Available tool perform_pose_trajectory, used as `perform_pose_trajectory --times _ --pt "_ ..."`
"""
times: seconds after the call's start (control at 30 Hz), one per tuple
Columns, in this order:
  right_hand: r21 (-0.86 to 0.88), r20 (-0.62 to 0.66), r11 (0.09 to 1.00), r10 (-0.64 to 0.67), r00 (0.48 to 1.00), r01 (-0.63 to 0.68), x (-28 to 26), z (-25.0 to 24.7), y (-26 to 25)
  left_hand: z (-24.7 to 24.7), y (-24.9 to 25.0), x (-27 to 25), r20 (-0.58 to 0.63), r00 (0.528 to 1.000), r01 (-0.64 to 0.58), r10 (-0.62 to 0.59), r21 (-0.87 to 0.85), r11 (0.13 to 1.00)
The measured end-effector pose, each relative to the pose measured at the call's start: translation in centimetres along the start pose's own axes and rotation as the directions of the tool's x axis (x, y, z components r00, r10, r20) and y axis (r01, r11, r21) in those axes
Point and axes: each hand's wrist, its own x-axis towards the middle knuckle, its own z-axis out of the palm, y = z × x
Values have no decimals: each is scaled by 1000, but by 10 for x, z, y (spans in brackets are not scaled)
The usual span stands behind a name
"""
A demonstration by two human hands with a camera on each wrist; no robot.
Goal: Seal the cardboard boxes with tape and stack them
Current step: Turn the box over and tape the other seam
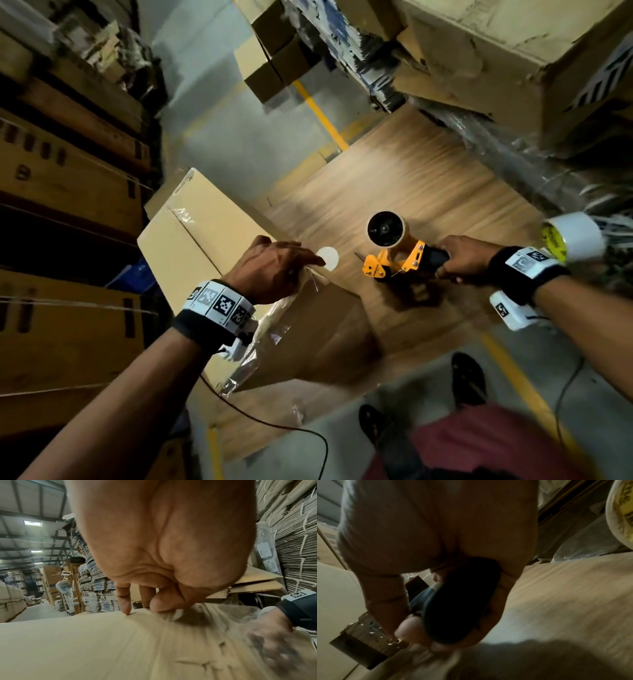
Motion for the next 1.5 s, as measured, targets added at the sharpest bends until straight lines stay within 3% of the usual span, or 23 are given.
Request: perform_pose_trajectory --times 0.13,0.3,0.43,0.5,0.53,0.6,0.67,0.8,0.9,0.97,1.03,1.13,1.23,1.33,1.5 --pt "-82 3 996 28 1000 -28 -1 1 0 -1 -2 -2 -22 999 -31 30 -11 999" --pt "-488 -119 872 -10 993 -50 -2 2 -5 4 0 5 -43 997 -54 56 41 998" --pt "-648 -245 747 -17 969 -151 -13 10 -16 3 -12 -4 -99 993 -78 61 -176 981" --pt "-674 -385 716 -130 914 -182 -25 16 -25 8 -25 -13 -170 979 -159 115 -275 948" --pt "-647 -439 751 -230 868 -128 -33 22 -33 10 -31 -17 -179 974 -190 140 -302 934" --pt "-501 -474 848 -437 765 174 -48 45 -58 16 -37 -23 -160 970 -225 182 -315 922" --pt "-275 -460 855 -518 721 440 -60 76 -93 17 -40 -23 -149 967 -246 208 -325 913" --pt "2 -500 795 -524 690 606 -58 138 -154 11 -52 -12 -124 953 -301 275 -340 891" --pt "207 -656 734 -386 649 646 -41 176 -164 12 -62 -7 -119 935 -356 335 -322 877" --pt "286 -780 691 -234 580 664 -33 197 -165 13 -63 -6 -122 928 -373 353 -309 875" --pt "256 -883 673 -129 450 694 -27 214 -169 14 -62 -6 -132 925 -380 356 -295 877" --pt "132 -969 653 -75 236 746 -15 231 -177 14 -62 -7 -139 922 -387 362 -265 883" --pt "11 -992 736 -76 98 677 -8 241 -181 13 -63 -6 -136 919 -394 371 -245 886" --pt "3 -993 790 -68 92 613 -15 250 -186 11 -62 -5 -133 918 -396 374 -238 887" --pt "-134 -932 818 -295 208 559 -33 272 -189 11 -64 -4 -126 914 -406 387 -232 884"
